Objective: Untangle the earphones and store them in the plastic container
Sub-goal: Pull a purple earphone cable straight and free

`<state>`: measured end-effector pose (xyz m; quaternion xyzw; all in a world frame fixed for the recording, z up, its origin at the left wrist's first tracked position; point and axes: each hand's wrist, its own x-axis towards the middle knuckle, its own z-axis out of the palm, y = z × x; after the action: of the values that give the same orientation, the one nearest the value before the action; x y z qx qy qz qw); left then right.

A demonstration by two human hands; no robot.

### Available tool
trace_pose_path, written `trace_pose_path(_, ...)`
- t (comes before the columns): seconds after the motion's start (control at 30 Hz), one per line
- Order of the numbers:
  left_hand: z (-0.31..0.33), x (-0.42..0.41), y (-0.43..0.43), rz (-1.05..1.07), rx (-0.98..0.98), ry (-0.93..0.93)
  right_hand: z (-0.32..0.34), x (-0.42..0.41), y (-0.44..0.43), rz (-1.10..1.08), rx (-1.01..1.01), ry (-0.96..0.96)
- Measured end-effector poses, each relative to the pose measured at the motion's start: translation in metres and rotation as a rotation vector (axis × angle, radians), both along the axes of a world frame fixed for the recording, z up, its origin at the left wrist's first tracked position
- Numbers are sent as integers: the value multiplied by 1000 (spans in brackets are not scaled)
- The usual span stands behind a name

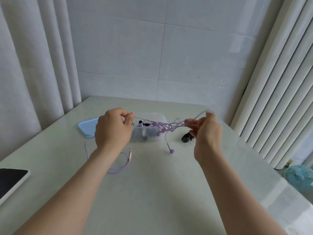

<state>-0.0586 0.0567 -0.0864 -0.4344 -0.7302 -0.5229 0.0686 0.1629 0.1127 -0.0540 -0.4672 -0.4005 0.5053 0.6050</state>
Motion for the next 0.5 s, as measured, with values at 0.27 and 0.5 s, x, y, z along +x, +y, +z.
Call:
trace_pose_path(0.27, -4, -3, 0, 9, 27, 60, 4, 11, -6, 5, 84, -452)
trace_pose_path(0.5, 11, 12, -4, -399, 135, -21, -4, 2, -5, -46, 5, -1003)
